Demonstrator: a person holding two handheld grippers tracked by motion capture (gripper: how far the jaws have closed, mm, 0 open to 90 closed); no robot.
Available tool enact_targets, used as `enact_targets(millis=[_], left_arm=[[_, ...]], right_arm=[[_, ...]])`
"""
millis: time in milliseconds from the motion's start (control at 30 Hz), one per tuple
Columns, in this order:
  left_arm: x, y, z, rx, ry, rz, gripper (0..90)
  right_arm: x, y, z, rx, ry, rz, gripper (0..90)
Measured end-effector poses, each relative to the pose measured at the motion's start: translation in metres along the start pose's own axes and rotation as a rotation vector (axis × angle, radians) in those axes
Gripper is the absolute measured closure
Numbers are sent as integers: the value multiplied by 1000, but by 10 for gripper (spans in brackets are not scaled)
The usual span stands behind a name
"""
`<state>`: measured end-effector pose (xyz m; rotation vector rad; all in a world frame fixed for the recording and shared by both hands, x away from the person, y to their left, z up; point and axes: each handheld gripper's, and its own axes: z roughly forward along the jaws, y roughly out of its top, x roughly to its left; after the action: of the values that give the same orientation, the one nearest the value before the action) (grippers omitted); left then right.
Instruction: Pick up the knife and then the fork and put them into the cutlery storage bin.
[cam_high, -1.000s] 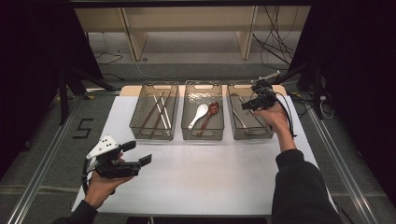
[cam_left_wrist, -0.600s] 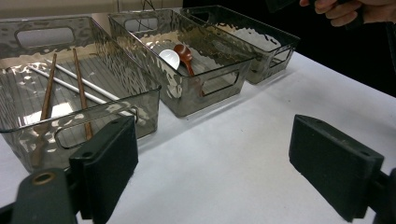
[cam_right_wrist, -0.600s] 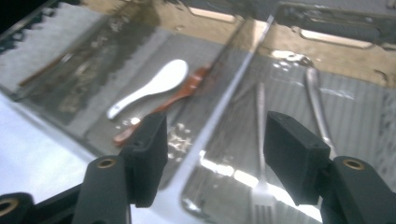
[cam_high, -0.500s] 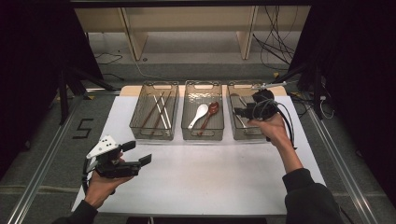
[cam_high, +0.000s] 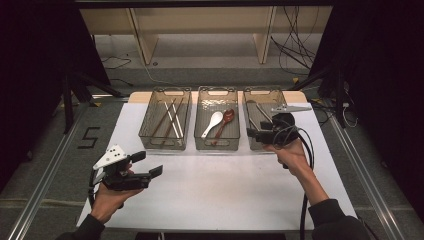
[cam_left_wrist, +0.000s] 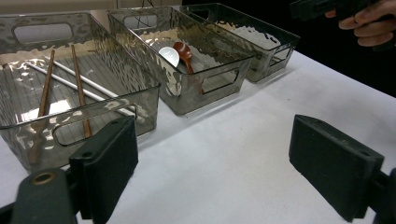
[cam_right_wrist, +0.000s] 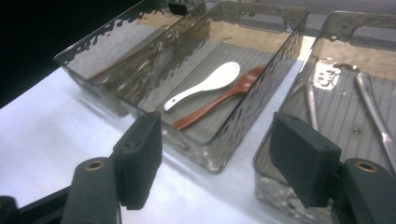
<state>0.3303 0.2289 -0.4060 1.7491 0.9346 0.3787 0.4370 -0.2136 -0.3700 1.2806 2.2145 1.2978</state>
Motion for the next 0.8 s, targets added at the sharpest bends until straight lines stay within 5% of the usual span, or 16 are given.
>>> enact_targets(millis=[467,800], left_arm=[[-1,-2,-2,17,3,-5,150],[-2,-3,1,31,-7,4,148]], right_arm=[[17,-31,-14,-39,64,-8,331],[27,-51,-27,-51,63,-24,325]])
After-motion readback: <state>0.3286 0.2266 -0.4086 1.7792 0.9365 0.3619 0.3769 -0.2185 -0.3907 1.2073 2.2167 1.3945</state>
